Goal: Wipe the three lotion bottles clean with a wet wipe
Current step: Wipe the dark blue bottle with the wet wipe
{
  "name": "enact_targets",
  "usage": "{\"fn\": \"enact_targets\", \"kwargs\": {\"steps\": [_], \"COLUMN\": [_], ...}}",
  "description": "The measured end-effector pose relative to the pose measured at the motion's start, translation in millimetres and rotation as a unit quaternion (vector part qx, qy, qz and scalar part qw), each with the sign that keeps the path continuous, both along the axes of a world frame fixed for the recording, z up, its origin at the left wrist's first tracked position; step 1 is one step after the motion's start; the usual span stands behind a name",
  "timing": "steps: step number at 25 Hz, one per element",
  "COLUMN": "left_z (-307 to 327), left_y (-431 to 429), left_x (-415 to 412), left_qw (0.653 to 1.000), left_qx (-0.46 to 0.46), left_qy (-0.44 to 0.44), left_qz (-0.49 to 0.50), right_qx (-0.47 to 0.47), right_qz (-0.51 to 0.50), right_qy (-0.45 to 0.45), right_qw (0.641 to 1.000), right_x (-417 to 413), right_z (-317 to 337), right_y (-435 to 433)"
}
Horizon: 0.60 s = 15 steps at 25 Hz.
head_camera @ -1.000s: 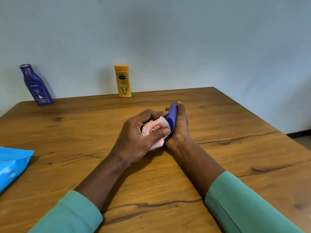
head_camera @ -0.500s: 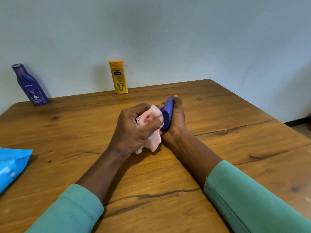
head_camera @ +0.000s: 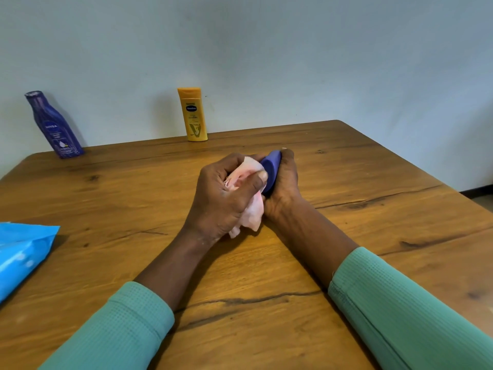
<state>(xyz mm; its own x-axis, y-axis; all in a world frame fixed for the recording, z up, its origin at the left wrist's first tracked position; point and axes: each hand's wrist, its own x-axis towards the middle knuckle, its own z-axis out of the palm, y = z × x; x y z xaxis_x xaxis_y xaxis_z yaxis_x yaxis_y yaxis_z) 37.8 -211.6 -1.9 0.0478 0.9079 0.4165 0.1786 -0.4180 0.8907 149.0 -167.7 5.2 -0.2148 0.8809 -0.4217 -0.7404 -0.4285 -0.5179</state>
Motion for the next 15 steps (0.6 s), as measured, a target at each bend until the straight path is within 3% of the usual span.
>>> {"fn": "enact_targets", "kwargs": {"steps": [3,7,9,15], "left_z": [-0.5,-4.3,-5.2,-1.2], "left_y": [0.0,1.5,2.8,3.5], "left_x": [5.7,-4.3,-5.2,14.5], "left_qw": [0.999,0.997,0.996,0.994], "left_qx": [-0.001,0.006,0.012,0.012], "left_qy": [-0.018,0.075,0.082,-0.072], "left_qz": [0.042,-0.026,-0.023,0.082], "right_qx": [-0.007,-0.022,-0.019,-0.005], "right_qz": [-0.005,0.001,0.004,0.012], "right_qy": [-0.016,-0.043,-0.046,-0.060], "right_qw": [1.000,0.999,0.999,0.998], "right_x": [-3.2,1.5,2.5,-8.4], "right_z": [0.1,-0.1,-1.7,-7.7], "right_y": [1.7,5.3,8.5,14.0]}}
